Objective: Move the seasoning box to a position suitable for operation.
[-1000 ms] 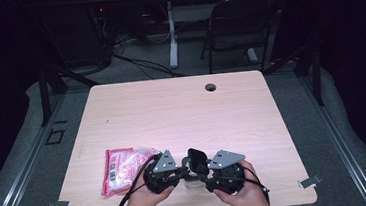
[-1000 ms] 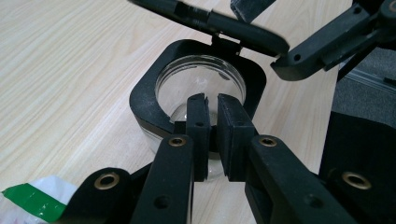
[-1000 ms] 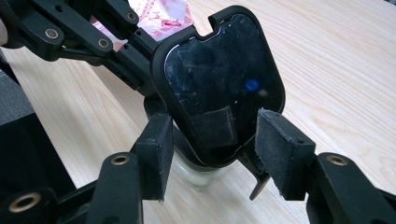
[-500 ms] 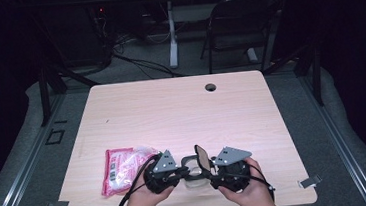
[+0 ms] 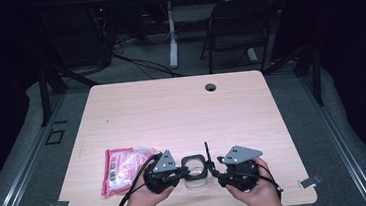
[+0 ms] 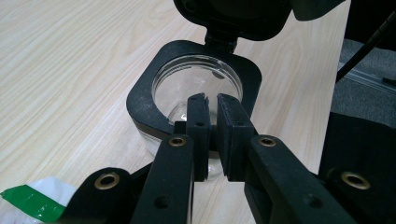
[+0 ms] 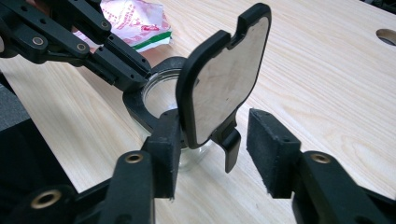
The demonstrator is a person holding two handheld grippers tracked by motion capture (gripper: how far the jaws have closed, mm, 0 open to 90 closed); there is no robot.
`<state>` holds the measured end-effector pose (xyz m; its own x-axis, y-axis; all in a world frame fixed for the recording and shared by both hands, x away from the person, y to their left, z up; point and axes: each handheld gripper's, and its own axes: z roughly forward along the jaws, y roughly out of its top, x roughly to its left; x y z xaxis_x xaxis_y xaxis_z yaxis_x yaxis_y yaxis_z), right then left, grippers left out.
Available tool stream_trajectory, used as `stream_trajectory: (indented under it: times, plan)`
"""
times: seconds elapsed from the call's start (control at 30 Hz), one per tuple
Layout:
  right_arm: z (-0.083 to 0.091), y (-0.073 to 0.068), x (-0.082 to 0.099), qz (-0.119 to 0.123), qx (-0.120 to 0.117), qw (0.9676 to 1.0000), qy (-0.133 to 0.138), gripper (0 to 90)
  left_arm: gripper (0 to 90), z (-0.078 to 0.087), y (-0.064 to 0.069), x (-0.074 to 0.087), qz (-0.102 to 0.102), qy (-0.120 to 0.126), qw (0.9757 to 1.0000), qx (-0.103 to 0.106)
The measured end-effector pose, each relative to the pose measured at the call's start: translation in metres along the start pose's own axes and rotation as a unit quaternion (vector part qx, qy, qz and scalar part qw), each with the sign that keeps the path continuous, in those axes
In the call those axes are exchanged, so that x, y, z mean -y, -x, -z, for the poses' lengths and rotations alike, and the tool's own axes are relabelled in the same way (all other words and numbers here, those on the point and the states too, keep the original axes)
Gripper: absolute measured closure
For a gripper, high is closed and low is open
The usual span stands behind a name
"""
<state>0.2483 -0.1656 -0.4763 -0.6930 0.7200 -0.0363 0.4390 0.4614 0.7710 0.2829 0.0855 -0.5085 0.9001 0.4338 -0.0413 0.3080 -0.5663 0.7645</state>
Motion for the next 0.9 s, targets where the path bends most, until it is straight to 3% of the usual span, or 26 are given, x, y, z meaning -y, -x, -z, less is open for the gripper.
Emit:
stream_trajectory:
  times: [0.37, 0.53, 0.63, 0.67, 0.77, 0.83, 0.9]
  plan:
    - [0.005, 0.006, 0.009, -0.021, -0.005, 0.9998, 0.005, 59.3, 83.7, 0.0, -0.001, 0.0, 0.003, -0.001, 1.0, 0.004]
    - [0.0, 0.003, 0.007, -0.026, -0.01, 0.9996, 0.003, 56.4, 75.3, 0.005, -0.004, -0.001, 0.009, 0.01, 0.9999, -0.01]
    - [-0.006, 0.001, 0.006, -0.03, -0.001, 0.9995, -0.003, 55.1, 71.5, 0.01, -0.007, -0.001, 0.013, 0.011, 0.9997, -0.016]
    - [-0.008, 0.001, 0.006, -0.033, 0.001, 0.9995, -0.003, 55.1, 70.4, 0.014, -0.01, -0.001, 0.023, 0.018, 0.9994, -0.019]
    - [-0.01, 0.001, 0.004, -0.036, 0.006, 0.9993, -0.008, 61.7, 67.1, 0.02, -0.015, 0.001, 0.034, 0.024, 0.9988, -0.026]
    - [-0.01, 0.003, 0.003, -0.041, -0.007, 0.9991, -0.012, 70.3, 65.5, 0.023, -0.017, 0.002, 0.039, 0.029, 0.9984, -0.029]
    - [-0.01, 0.004, 0.003, -0.042, -0.011, 0.999, -0.014, 72.0, 64.9, 0.025, -0.018, 0.002, 0.039, 0.028, 0.9983, -0.031]
